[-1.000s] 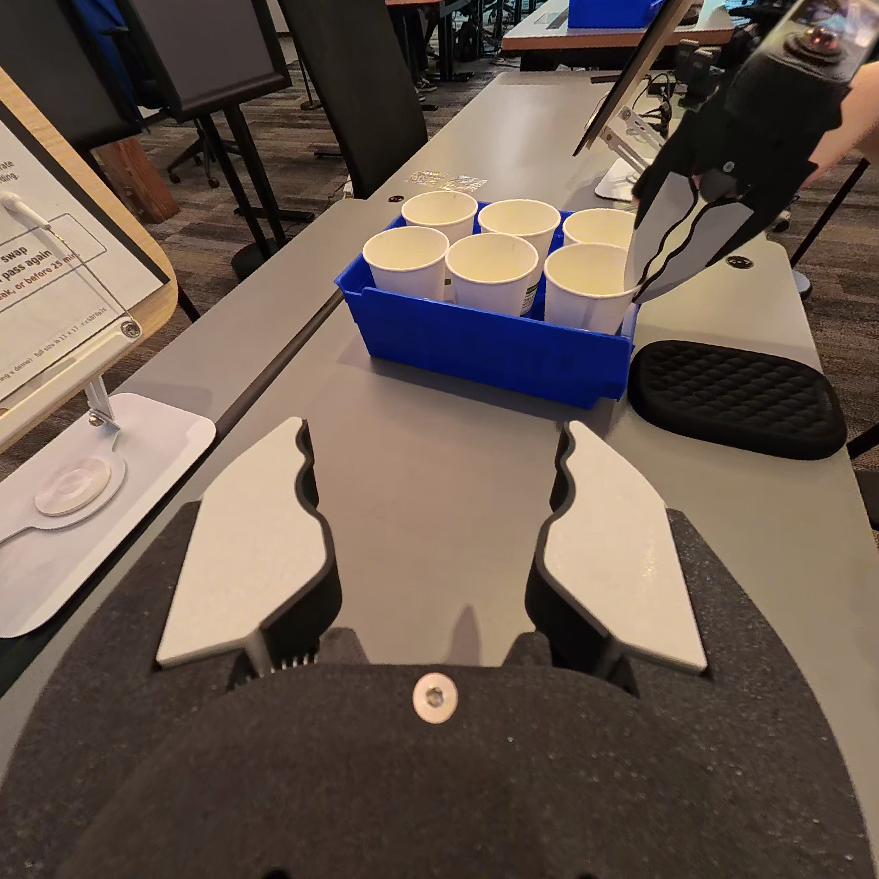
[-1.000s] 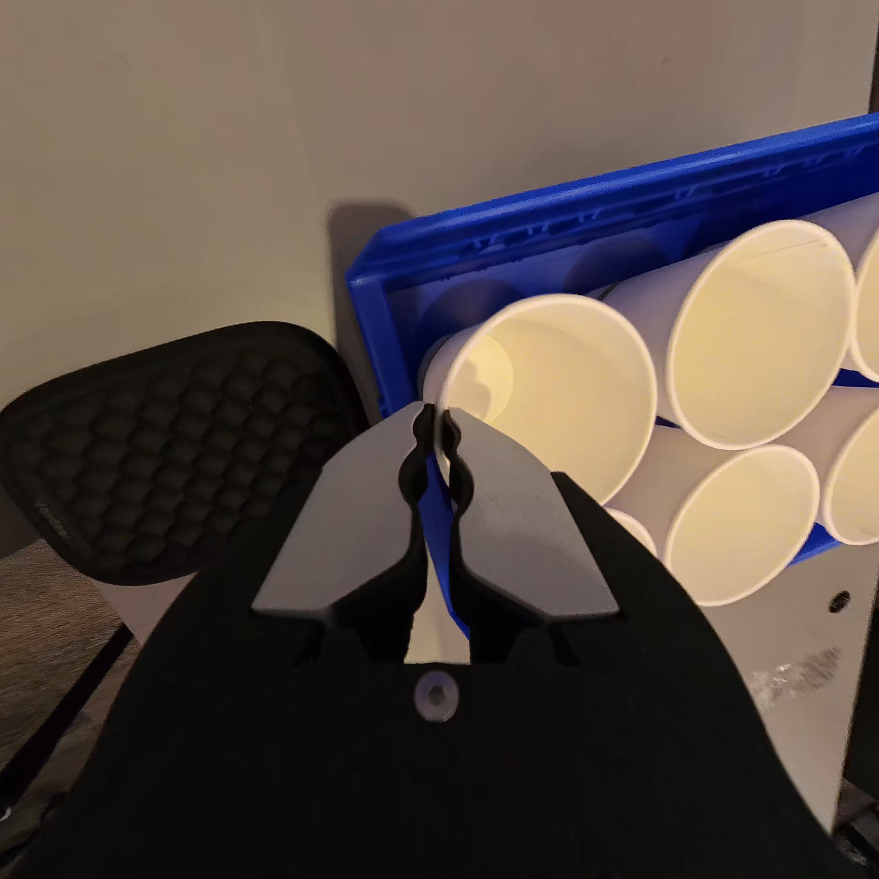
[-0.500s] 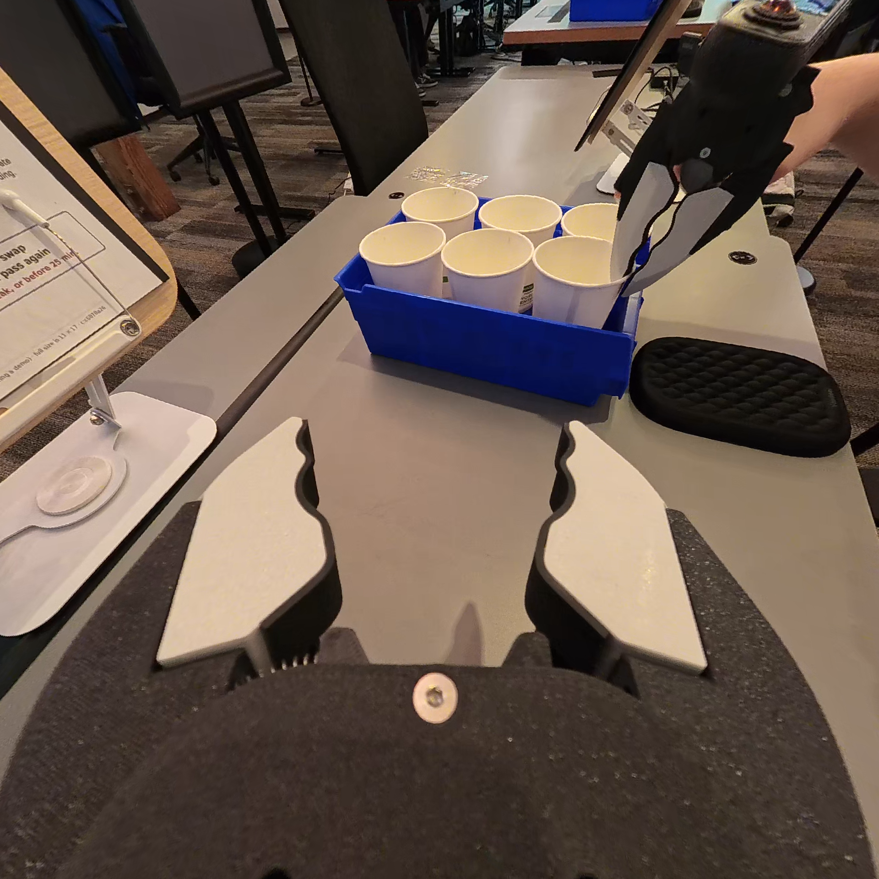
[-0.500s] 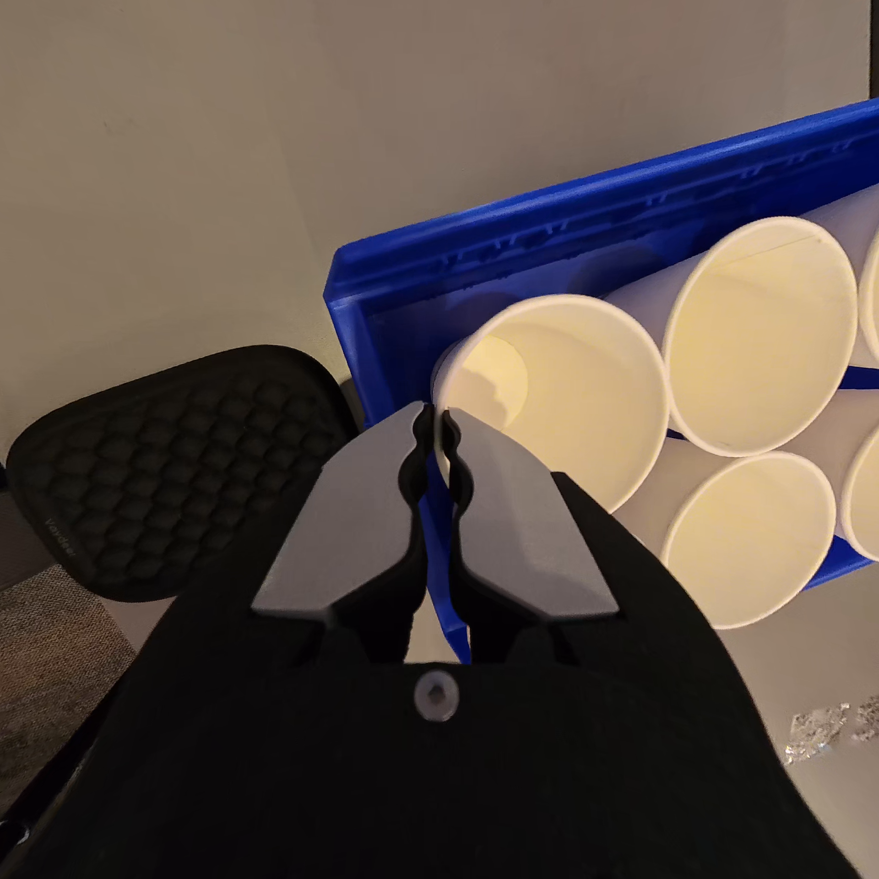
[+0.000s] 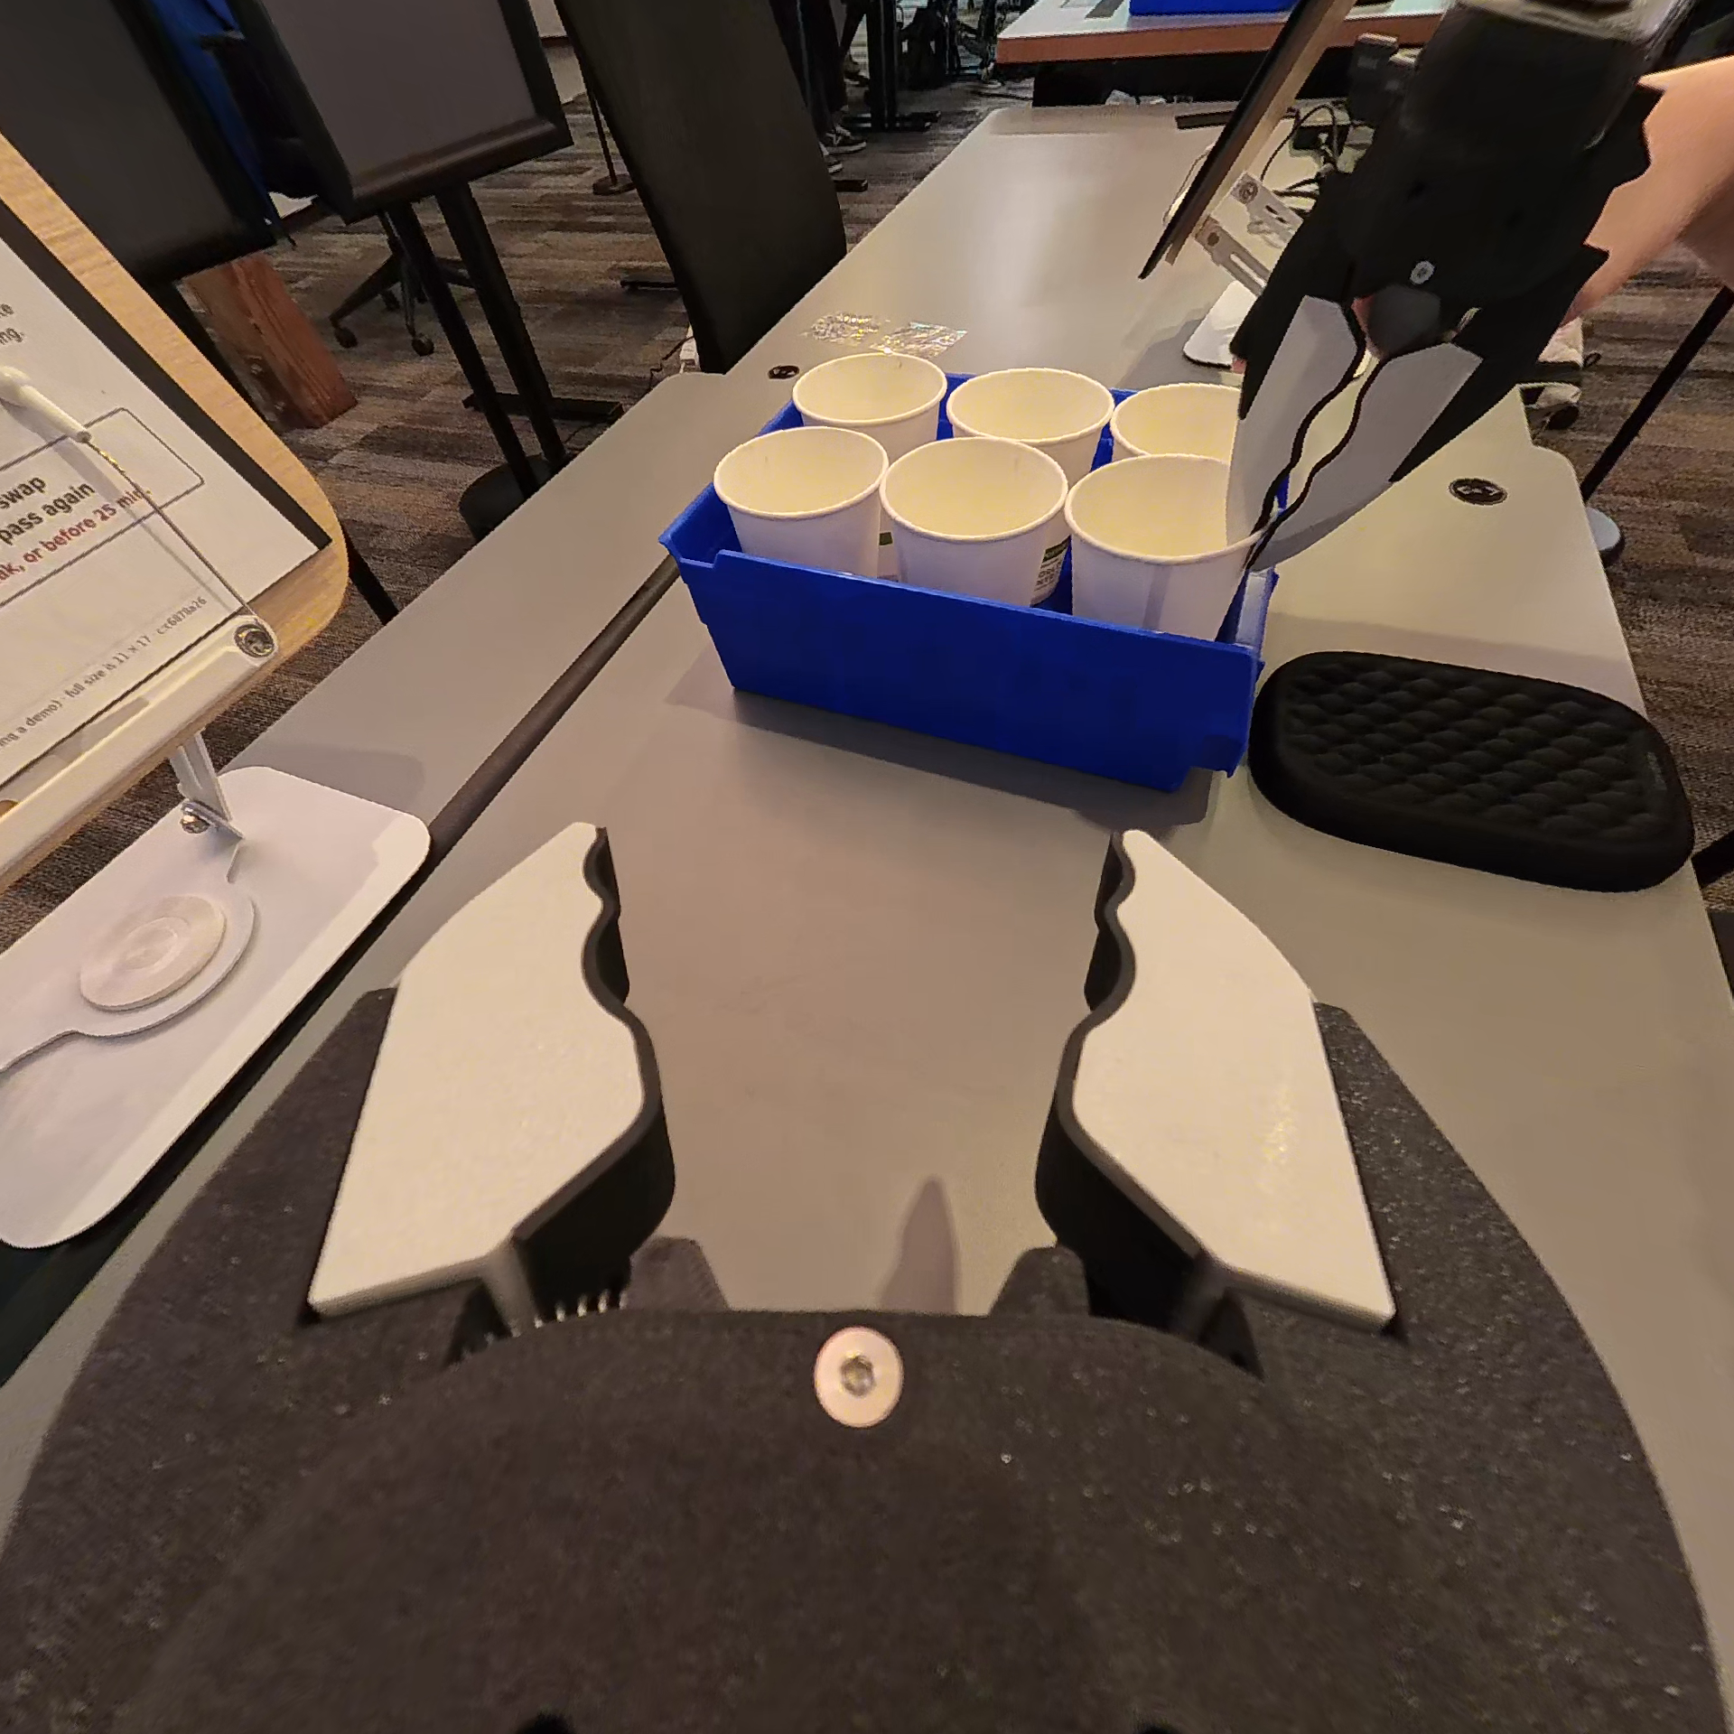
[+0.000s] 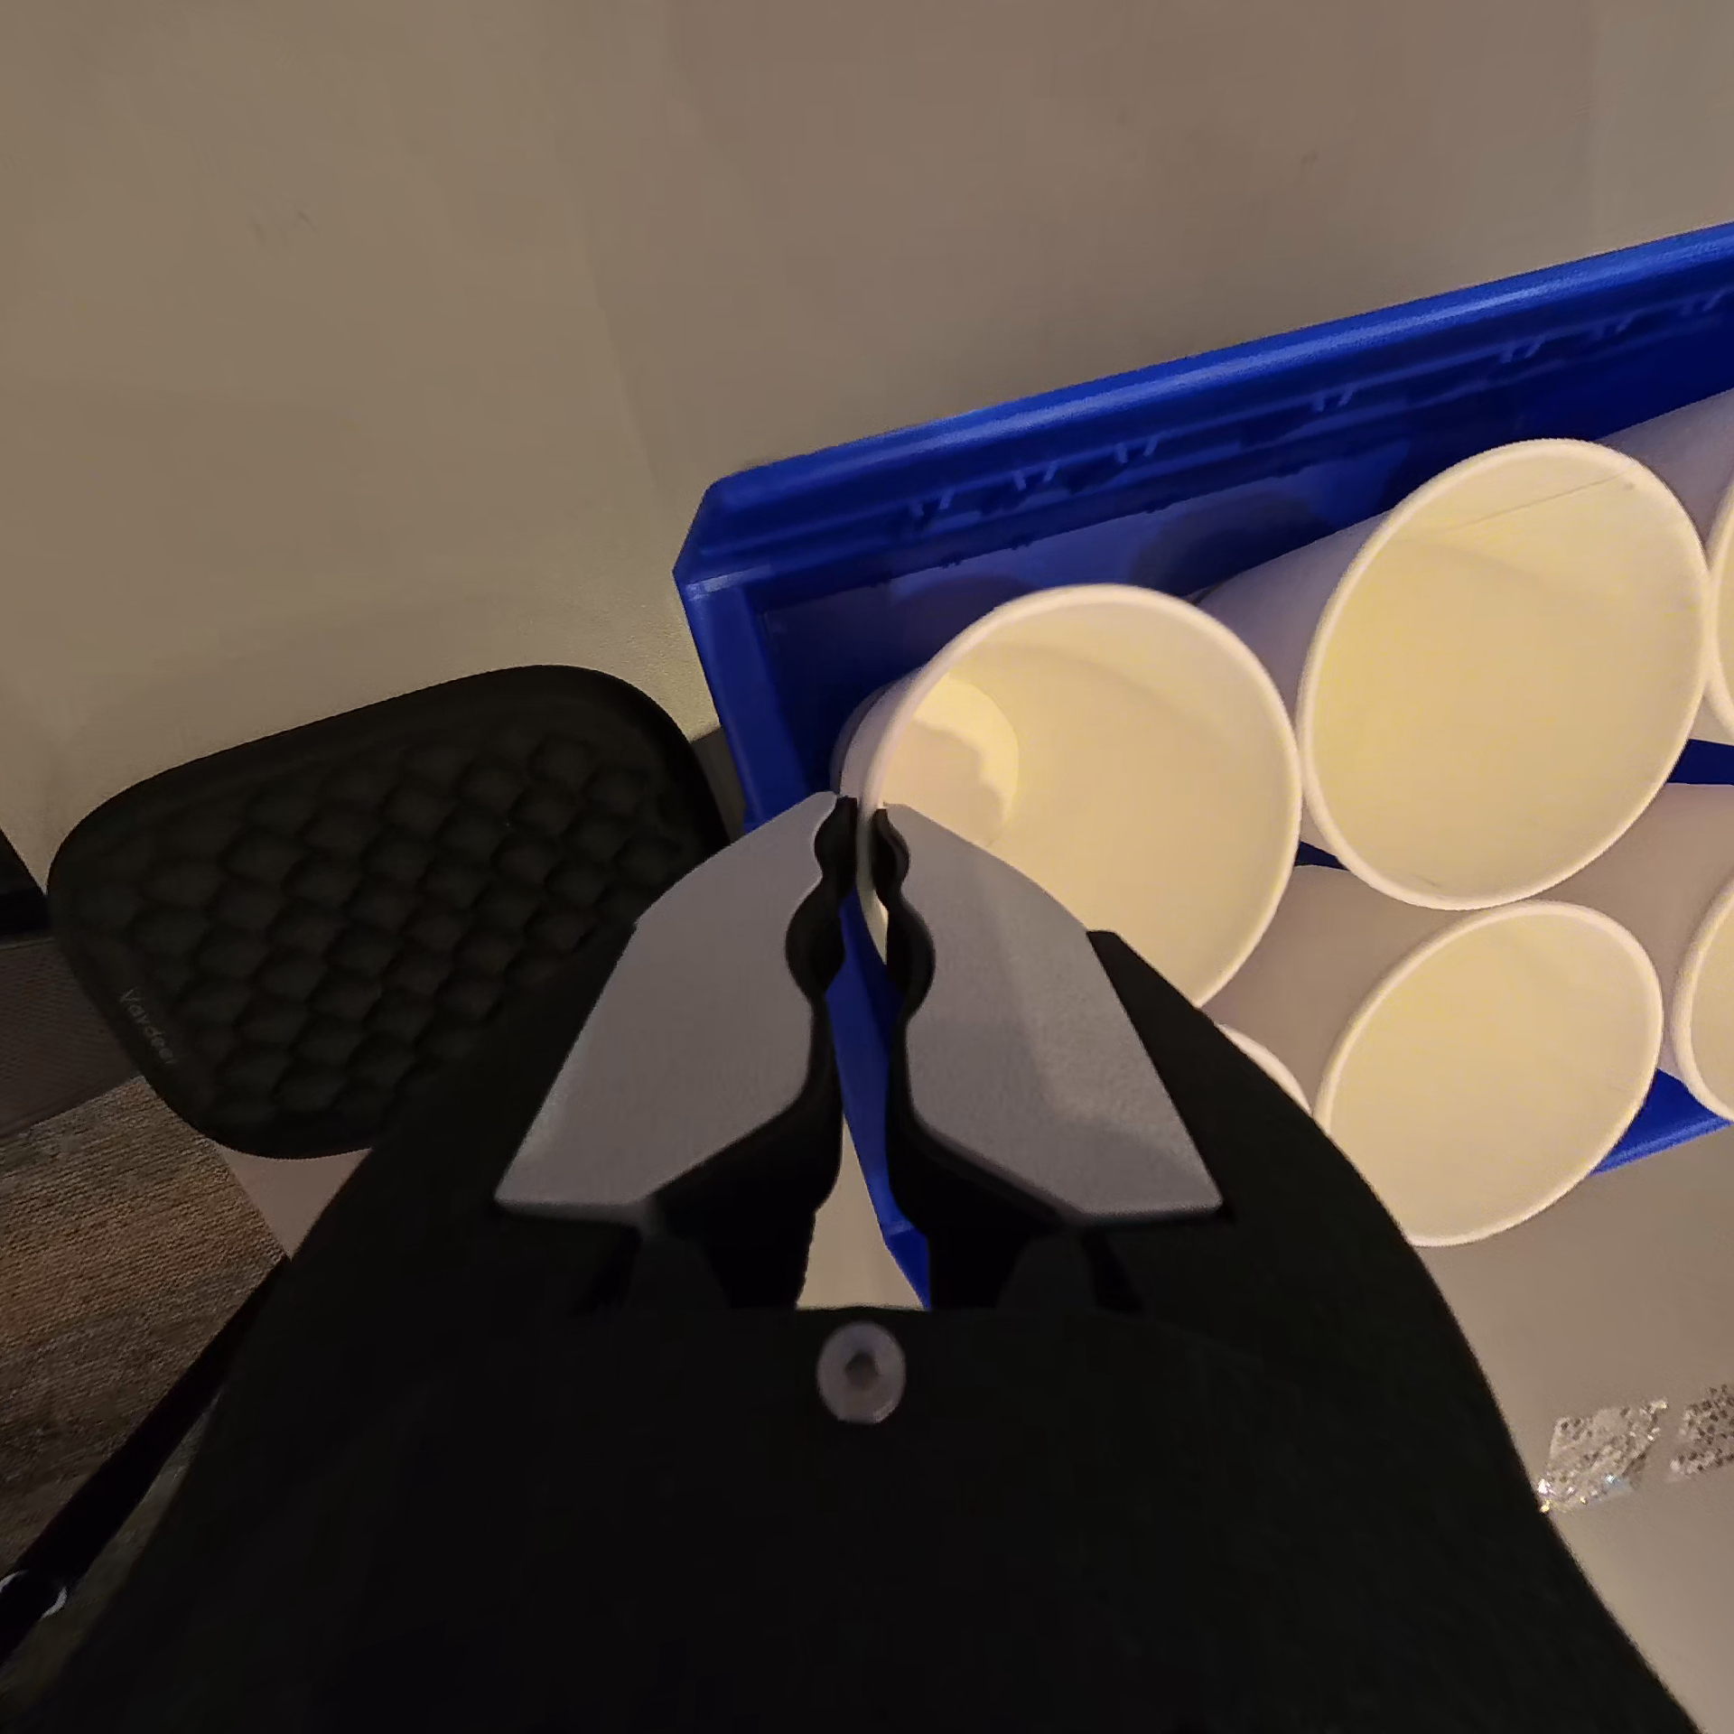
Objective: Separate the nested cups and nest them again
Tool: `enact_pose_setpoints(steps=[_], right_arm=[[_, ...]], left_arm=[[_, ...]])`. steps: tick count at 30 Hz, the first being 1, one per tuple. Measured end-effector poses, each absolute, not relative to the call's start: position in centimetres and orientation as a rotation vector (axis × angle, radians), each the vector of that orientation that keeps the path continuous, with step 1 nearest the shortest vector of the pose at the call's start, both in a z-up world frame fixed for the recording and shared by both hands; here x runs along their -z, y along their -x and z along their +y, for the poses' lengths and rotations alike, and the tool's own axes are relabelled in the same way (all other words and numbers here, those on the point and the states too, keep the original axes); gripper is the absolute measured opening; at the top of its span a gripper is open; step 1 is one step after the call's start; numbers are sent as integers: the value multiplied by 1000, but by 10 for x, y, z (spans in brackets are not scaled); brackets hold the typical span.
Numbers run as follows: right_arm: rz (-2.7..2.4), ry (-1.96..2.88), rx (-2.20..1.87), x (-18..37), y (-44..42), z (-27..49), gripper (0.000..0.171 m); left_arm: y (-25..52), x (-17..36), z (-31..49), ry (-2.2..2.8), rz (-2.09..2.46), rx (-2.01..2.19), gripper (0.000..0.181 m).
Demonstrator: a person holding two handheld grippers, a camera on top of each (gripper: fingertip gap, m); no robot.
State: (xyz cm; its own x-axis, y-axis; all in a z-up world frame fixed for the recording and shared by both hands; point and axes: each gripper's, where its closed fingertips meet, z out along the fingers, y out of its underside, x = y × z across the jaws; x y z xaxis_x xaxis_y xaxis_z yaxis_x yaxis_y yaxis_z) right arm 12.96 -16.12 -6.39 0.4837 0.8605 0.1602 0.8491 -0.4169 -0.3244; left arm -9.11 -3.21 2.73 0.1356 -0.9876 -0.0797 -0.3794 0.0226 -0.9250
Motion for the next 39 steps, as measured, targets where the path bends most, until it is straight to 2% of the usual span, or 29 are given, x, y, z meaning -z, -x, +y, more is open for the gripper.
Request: enact_pose_setpoints(steps=[2, 6, 12, 15, 20, 25, 32, 35, 39], right_arm=[[-1432, 2374, -33, 65, -131, -160, 3], [-1390, 2354, -10, 55, -132, -158, 25], [-1144, 2160, 60, -27, -147, -150, 23], [-985, 2225, 167, -44, -183, -151, 25], [-1007, 2283, 41, -12, -180, -168, 25], [-1260, 2223, 133, 28, -140, -178, 25], [-1349, 2267, 261, 59, -128, -162, 24], [-1405, 2281, 251, 66, -125, -162, 7], [-1401, 2286, 196, 65, -118, -161, 3]], left_arm=[[91, -28, -32, 1510, 1390, 852, 97], [92, -29, -31, 1510, 1382, 855, 97], [94, -31, -29, 1511, 1368, 856, 97], [95, -32, -28, 1511, 1366, 847, 97], [94, -30, -29, 1507, 1378, 818, 97], [91, -25, -31, 1516, 1392, 819, 97], [89, -23, -33, 1515, 1407, 814, 97], [90, -24, -32, 1514, 1400, 815, 96], [91, -26, -32, 1512, 1394, 821, 96]])
